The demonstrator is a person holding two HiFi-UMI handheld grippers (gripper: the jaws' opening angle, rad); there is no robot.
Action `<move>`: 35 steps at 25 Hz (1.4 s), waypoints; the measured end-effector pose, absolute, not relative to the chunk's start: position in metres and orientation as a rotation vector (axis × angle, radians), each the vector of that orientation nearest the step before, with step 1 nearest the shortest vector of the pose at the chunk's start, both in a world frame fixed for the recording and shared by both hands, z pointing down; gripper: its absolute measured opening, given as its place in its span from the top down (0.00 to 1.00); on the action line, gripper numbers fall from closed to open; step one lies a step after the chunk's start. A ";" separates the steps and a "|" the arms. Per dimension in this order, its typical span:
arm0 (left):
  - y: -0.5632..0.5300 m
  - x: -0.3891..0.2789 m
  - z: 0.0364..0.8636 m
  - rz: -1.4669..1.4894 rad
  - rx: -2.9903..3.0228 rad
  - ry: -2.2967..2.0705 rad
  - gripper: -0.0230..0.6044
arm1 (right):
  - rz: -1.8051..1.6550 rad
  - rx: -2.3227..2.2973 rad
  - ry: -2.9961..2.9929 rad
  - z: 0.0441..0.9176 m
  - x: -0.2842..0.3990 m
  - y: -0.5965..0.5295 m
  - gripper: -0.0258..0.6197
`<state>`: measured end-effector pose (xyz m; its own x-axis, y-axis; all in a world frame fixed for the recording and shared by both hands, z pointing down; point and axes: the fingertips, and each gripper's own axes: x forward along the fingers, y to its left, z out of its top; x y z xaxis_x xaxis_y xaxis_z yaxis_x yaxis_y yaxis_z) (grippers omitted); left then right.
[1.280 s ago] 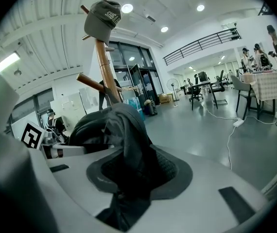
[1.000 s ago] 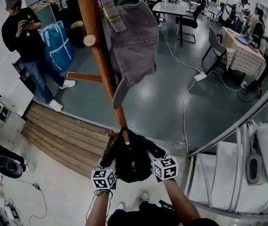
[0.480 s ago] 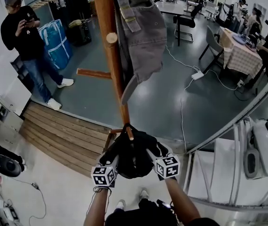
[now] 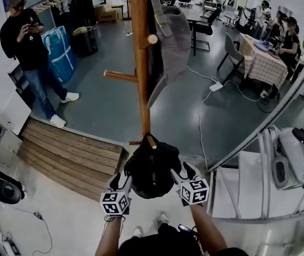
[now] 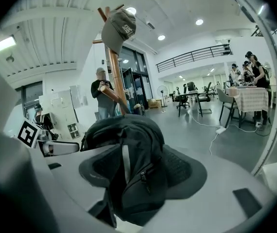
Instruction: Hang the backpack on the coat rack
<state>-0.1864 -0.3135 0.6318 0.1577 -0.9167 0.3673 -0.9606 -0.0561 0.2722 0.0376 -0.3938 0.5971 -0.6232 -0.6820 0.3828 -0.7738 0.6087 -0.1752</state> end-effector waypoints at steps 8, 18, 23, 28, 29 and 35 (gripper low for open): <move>-0.265 -0.169 0.602 0.070 2.152 -1.644 0.59 | 0.464 1.262 -2.550 0.582 0.033 -0.327 0.59; -0.194 -0.152 0.558 0.023 2.338 -1.636 0.72 | 0.497 1.408 -2.552 0.561 0.024 -0.239 0.63; -0.156 -0.158 0.550 0.016 2.385 -1.619 0.91 | 0.492 1.469 -2.559 0.551 0.011 -0.195 0.73; -0.125 -0.165 0.542 0.012 2.417 -1.578 0.92 | 0.500 1.533 -2.556 0.542 -0.001 -0.157 0.83; -0.119 -0.167 0.539 -0.008 2.407 -1.574 0.92 | 0.494 1.536 -2.550 0.541 -0.003 -0.150 0.85; -0.089 -0.163 0.524 -0.050 2.404 -1.591 0.92 | 0.457 1.561 -2.553 0.526 -0.005 -0.113 0.91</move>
